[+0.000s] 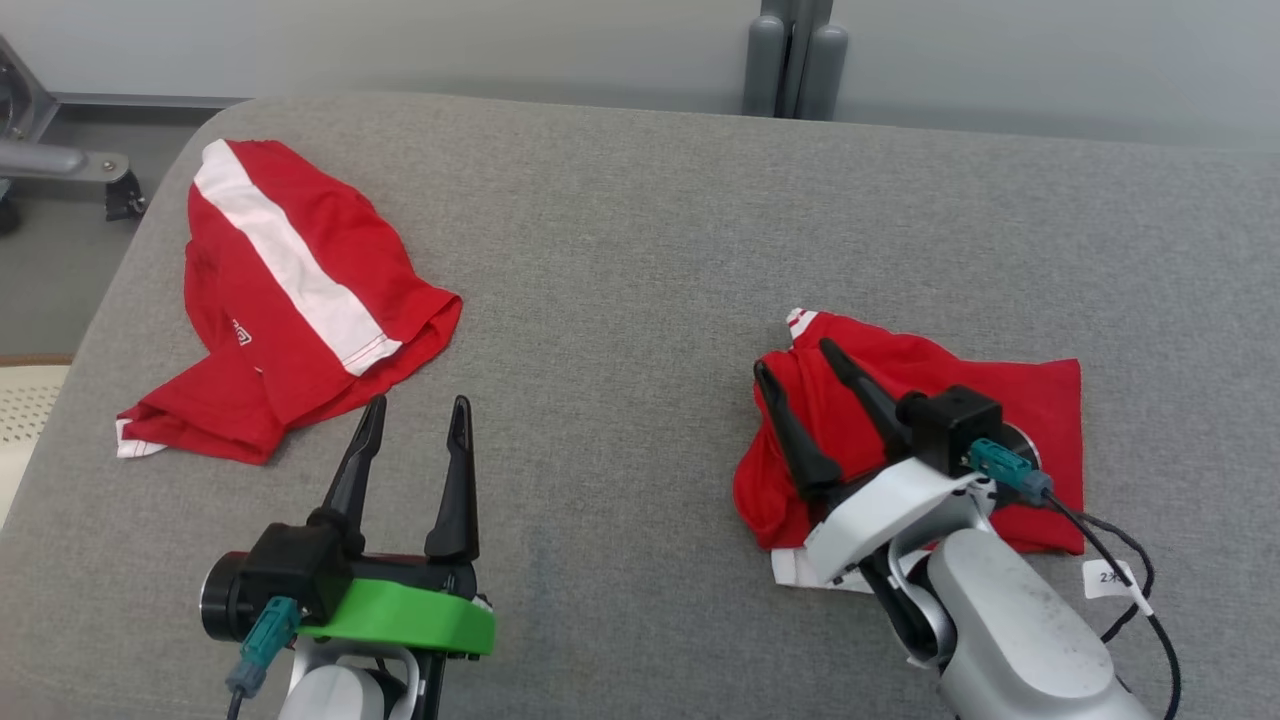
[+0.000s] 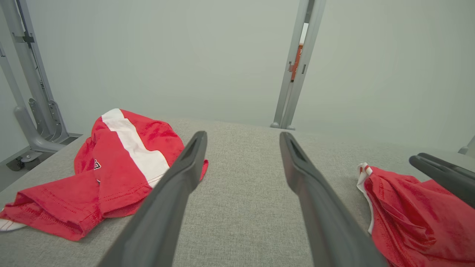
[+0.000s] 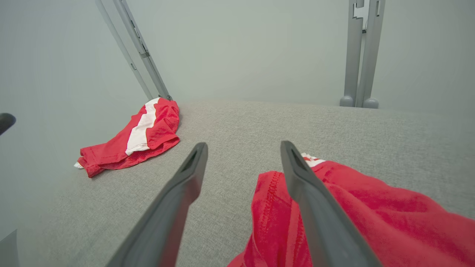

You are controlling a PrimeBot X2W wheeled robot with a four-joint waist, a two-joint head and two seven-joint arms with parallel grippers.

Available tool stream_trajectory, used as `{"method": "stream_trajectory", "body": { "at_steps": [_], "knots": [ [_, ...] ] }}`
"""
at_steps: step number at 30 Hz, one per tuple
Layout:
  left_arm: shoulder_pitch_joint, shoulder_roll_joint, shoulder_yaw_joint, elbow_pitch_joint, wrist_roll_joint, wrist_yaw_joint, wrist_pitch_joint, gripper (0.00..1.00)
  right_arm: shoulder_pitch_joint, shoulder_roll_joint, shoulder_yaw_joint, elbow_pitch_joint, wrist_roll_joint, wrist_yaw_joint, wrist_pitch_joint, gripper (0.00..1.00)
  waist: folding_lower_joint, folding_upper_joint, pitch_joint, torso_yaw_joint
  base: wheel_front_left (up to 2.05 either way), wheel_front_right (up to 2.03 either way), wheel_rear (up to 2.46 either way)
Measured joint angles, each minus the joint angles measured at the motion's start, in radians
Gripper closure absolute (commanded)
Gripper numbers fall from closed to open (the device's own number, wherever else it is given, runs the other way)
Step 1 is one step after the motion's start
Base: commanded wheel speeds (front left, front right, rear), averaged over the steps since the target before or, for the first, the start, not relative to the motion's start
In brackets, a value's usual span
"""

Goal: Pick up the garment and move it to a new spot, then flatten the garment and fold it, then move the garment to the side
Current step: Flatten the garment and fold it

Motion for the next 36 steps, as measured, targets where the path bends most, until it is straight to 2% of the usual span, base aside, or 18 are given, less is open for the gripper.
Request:
{"method": "stream_trajectory", "body": {
  "at_steps": [8, 15, 19, 27, 36],
  "knots": [
    [0.0, 0.0, 0.008, -0.026, -0.005, 0.01, 0.0, 0.0, 0.033, -0.08, -0.164, -0.144, -0.158, 0.0, 0.0, 0.0, 0.0, 0.0, -0.007, -0.068, 0.0, 0.0, 0.0],
    [0.0, 0.0, 0.029, -0.045, -0.006, 0.03, 0.0, 0.0, 0.131, -0.109, -0.267, -0.297, -0.237, 0.0, 0.0, 0.0, 0.0, 0.0, -0.012, -0.124, 0.0, 0.0, 0.0],
    [0.002, 0.0, 0.037, -0.046, 0.009, 0.044, 0.0, 0.0, 0.192, -0.093, -0.3, -0.338, -0.246, 0.0, 0.0, 0.0, 0.0001, 0.0, -0.013, -0.15, 0.0, 0.0, 0.0],
    [0.004, 0.0, 0.045, -0.057, 0.018, 0.043, 0.0, 0.0, 0.235, -0.046, -0.324, -0.377, -0.261, 0.0, 0.0, 0.0, 0.0, 0.0, -0.012, -0.182, 0.0, 0.0, 0.0],
    [0.014, 0.0, 0.037, -0.057, 0.02, 0.035, 0.0, 0.0, 0.246, -0.039, -0.333, -0.381, -0.27, 0.0, 0.0, 0.0, 0.0, 0.0, -0.014, -0.183, 0.0, 0.0, 0.0]
  ]
}}
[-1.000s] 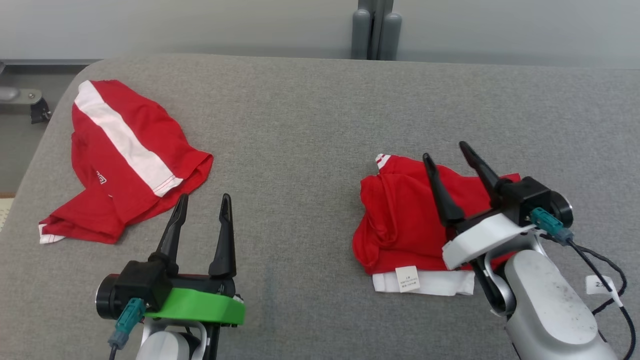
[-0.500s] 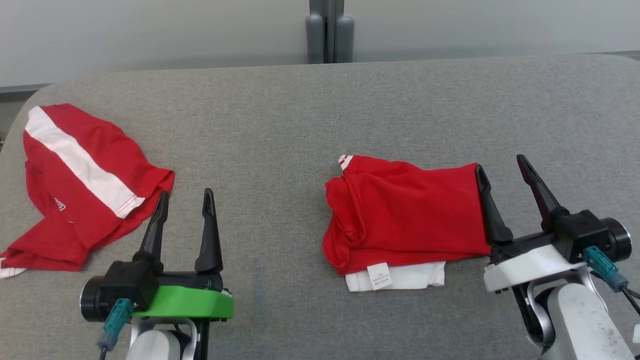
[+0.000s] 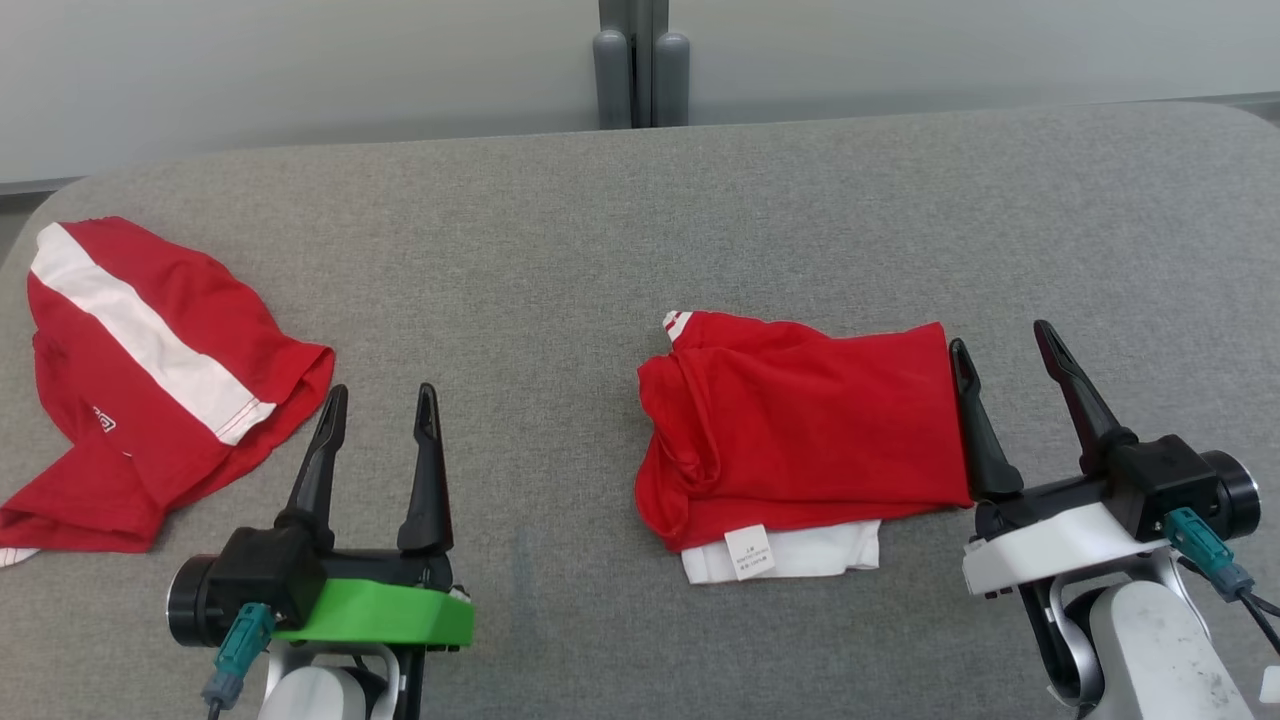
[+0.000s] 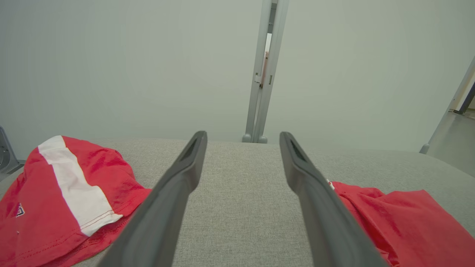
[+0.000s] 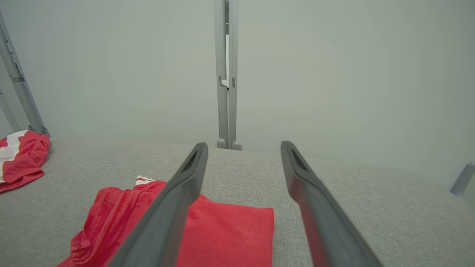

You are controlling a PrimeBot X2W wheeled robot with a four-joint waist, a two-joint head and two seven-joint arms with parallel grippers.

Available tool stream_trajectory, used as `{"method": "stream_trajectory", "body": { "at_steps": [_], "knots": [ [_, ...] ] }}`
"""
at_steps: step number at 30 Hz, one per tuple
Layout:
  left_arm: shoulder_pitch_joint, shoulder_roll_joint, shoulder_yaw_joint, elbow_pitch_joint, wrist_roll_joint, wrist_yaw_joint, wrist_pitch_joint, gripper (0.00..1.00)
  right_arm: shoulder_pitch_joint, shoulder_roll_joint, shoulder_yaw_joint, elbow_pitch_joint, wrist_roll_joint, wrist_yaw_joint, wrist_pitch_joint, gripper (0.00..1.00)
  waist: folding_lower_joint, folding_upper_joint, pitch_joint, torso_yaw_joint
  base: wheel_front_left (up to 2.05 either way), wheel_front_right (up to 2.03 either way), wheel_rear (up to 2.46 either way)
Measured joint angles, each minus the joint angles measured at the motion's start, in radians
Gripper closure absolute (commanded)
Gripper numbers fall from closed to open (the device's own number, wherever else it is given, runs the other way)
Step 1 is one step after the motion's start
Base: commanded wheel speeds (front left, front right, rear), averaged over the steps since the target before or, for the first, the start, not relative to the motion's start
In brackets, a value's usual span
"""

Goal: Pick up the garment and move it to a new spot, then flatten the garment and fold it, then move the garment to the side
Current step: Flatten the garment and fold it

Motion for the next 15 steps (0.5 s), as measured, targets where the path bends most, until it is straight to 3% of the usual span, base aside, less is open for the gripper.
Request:
{"method": "stream_trajectory", "body": {
  "at_steps": [9, 15],
  "knots": [
    [-0.002, 0.0, -0.017, 0.008, 0.001, -0.011, 0.0, 0.0, -0.006, 0.016, -0.037, 0.104, 0.044, 0.0, 0.0, 0.0, 0.0, 0.0, 0.025, 0.012, 0.0, 0.0, 0.0],
    [-0.019, 0.0, -0.029, 0.016, 0.006, -0.024, 0.0, 0.0, -0.058, 0.024, -0.055, 0.278, 0.042, 0.0, 0.0, 0.0, 0.0, 0.0, 0.064, 0.029, 0.0, 0.0, 0.0]
  ]
}}
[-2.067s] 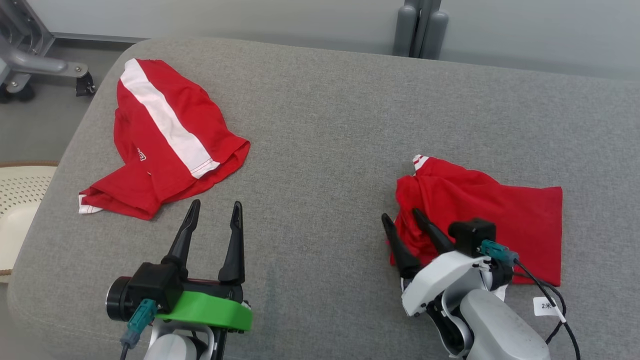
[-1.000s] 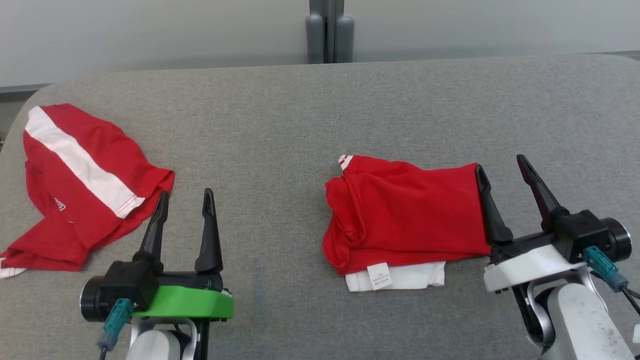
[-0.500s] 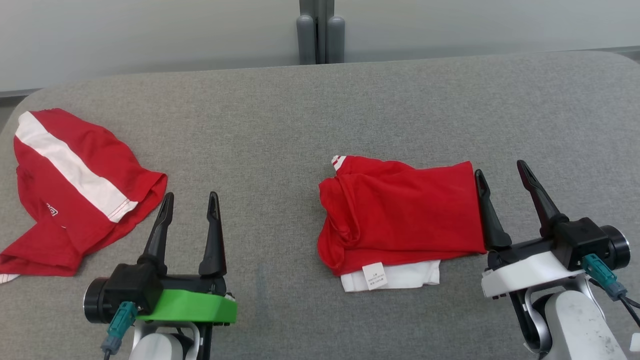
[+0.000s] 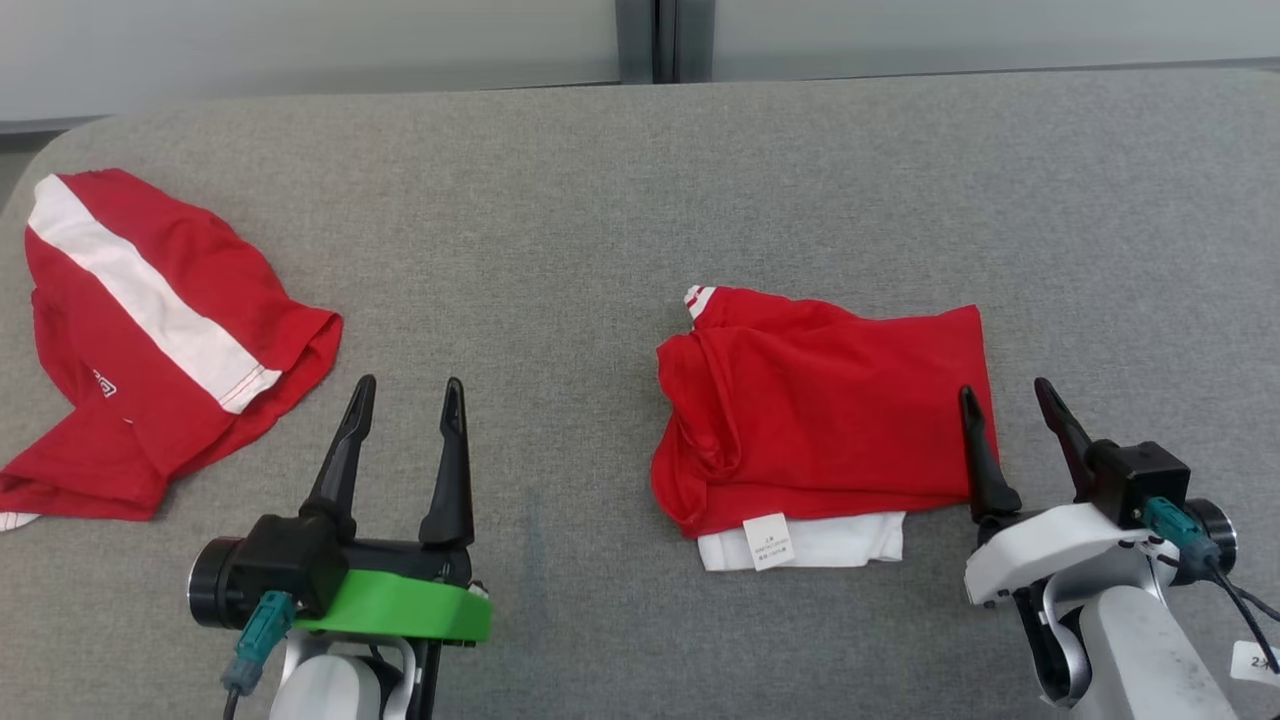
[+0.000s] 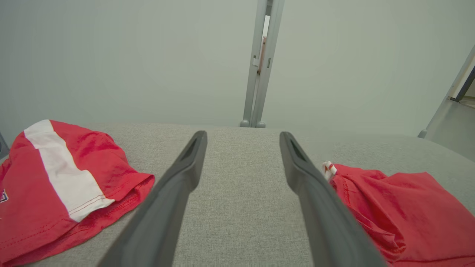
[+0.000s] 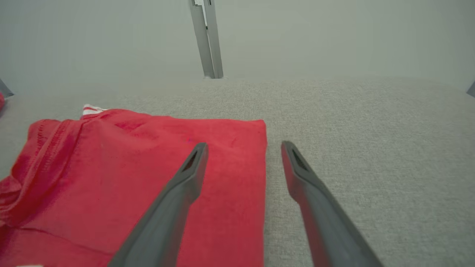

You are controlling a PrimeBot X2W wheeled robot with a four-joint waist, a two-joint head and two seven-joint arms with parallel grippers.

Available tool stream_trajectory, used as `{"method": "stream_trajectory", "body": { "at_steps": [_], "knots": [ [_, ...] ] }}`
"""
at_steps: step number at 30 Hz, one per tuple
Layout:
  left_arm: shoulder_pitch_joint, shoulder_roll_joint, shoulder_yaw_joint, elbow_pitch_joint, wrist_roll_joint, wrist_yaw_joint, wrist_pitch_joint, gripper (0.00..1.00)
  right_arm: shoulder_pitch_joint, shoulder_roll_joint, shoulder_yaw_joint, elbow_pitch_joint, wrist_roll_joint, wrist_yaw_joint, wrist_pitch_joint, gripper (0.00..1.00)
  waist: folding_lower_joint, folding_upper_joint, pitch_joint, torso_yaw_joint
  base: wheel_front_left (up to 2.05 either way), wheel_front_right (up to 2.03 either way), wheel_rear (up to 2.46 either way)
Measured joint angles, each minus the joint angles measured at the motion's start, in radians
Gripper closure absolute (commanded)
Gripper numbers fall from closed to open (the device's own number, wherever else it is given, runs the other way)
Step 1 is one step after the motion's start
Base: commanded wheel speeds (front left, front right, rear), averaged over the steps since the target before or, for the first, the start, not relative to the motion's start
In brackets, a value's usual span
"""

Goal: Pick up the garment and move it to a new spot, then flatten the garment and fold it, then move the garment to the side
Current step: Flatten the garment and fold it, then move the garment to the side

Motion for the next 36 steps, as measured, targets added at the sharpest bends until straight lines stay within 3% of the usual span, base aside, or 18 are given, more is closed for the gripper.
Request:
{"method": "stream_trajectory", "body": {
  "at_steps": [8, 17, 18, 19, 24, 29, 32, 36],
  "knots": [
    [-0.035, 0.0, -0.02, 0.002, 0.0, -0.009, 0.0, 0.0, -0.084, 0.015, -0.07, 0.171, 0.005, 0.0, 0.0, 0.0, 0.0, 0.0, 0.054, 0.036, 0.0, 0.0, 0.0],
    [-0.042, 0.0, -0.019, 0.009, 0.002, -0.012, 0.0, 0.0, -0.135, 0.02, -0.025, 0.267, 0.077, -0.001, -0.004, 0.0, 0.0, 0.0, 0.084, 0.067, 0.0, 0.0, 0.0],
    [-0.042, 0.0, -0.02, 0.01, 0.004, -0.012, 0.0, 0.0, -0.139, 0.019, -0.019, 0.276, 0.082, -0.001, -0.004, 0.05, 0.0, 0.0, 0.083, 0.065, 0.0, 0.0, 0.0],
    [-0.042, 0.0, -0.021, 0.009, 0.006, -0.012, 0.0, 0.0, -0.145, 0.018, -0.01, 0.29, 0.087, -0.001, -0.005, 0.97, 0.0, 0.0, 0.082, 0.063, 0.0, 0.0, 0.0],
    [-0.043, 0.0, -0.025, 0.001, 0.016, -0.015, 0.0, 0.0, -0.162, 0.008, 0.042, 0.298, 0.091, -0.001, -0.004, 1.0, 0.0, 0.0, 0.076, 0.042, 0.0, 0.0, 0.0],
    [-0.044, 0.0, -0.028, -0.012, 0.033, -0.022, 0.0, 0.0, -0.167, -0.043, 0.086, 0.257, 0.053, 0.0, -0.002, 1.0, 0.0, 0.0, 0.072, 0.006, 0.0, 0.0, 0.0],
    [-0.058, 0.0, -0.04, -0.024, 0.041, -0.029, 0.0, 0.0, -0.188, -0.086, 0.105, 0.23, 0.045, 0.0, -0.001, 1.0, 0.0, 0.0, 0.075, -0.023, 0.0, 0.0, 0.0],
    [-0.107, 0.0, -0.073, -0.051, 0.075, -0.044, 0.0, 0.0, -0.257, -0.201, 0.158, 0.204, 0.011, 0.0, 0.0, 1.0, 0.0, 0.0, 0.094, -0.078, 0.0, 0.0, 0.0]
  ]
}}
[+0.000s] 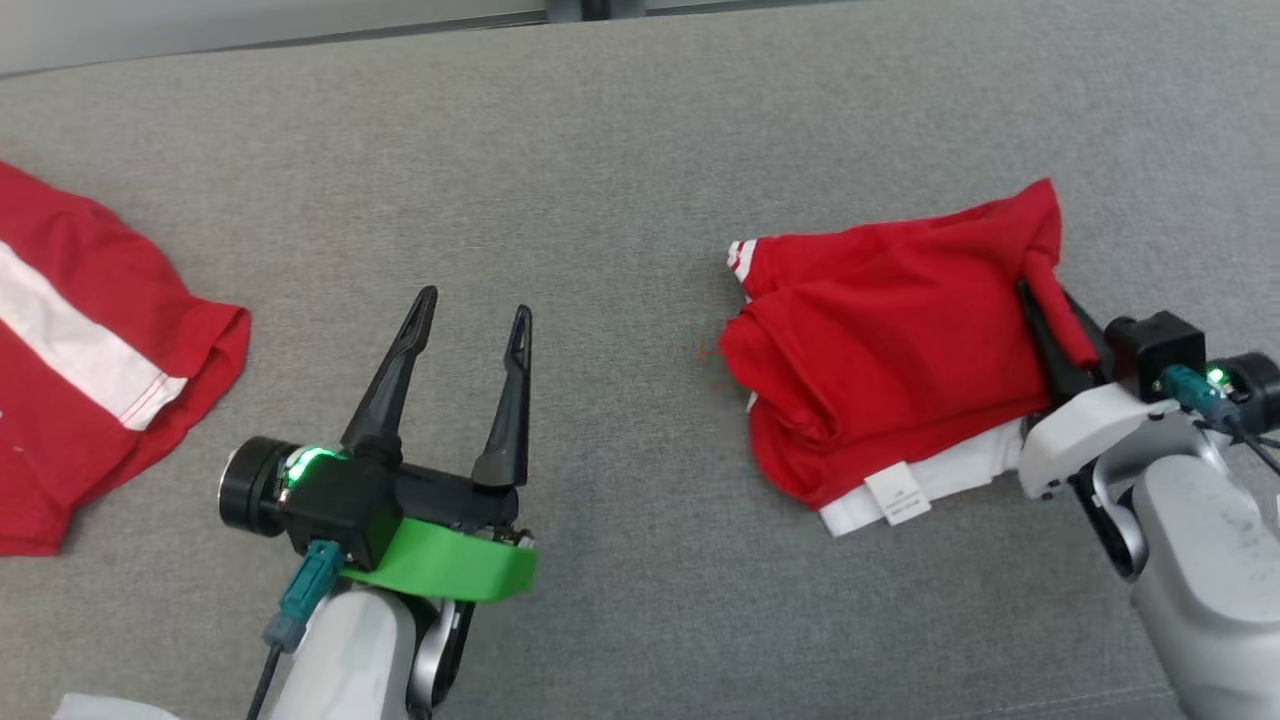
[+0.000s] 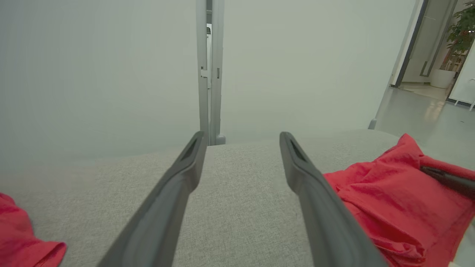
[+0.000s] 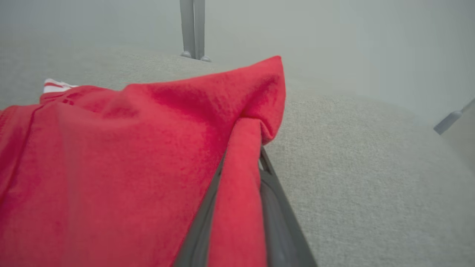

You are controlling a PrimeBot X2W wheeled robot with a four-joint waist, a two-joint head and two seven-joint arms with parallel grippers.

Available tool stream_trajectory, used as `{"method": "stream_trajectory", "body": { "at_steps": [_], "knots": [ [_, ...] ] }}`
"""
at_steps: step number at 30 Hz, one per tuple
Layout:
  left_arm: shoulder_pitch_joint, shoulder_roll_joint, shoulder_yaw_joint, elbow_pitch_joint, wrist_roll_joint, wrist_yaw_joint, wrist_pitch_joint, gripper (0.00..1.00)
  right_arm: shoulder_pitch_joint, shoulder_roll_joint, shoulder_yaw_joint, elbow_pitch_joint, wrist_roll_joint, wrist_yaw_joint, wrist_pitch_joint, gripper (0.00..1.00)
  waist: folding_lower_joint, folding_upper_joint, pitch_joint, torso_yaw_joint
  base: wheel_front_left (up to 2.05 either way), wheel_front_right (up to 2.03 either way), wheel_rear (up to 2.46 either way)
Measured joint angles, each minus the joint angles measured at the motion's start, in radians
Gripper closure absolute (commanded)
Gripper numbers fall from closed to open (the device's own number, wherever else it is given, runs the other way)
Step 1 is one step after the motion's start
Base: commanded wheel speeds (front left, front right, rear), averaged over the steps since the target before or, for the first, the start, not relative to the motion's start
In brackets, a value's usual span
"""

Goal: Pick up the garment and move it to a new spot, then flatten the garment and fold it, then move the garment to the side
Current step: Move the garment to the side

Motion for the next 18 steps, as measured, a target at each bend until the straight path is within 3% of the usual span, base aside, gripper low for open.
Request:
{"method": "stream_trajectory", "body": {
  "at_steps": [4, 10, 18],
  "knots": [
    [-0.049, -0.001, -0.042, -0.018, 0.031, -0.012, 0.0, 0.0, -0.059, -0.1, 0.048, 0.027, -0.002, 0.0, 0.0, 1.0, 0.0, 0.0, 0.036, -0.041, 0.0, 0.0, 0.0],
    [-0.136, -0.001, -0.102, -0.039, 0.075, -0.03, 0.0, 0.0, -0.152, -0.235, 0.032, 0.064, 0.0, 0.0, 0.0, 1.0, 0.0, 0.0, 0.116, -0.091, 0.0, 0.0, 0.0],
    [-0.226, 0.011, -0.179, -0.072, 0.121, -0.044, 0.0, 0.0, -0.287, -0.329, -0.005, 0.154, -0.035, 0.0, 0.0, 1.0, 0.0001, 0.0, 0.234, -0.144, 0.0, 0.0, 0.0]
  ]
}}
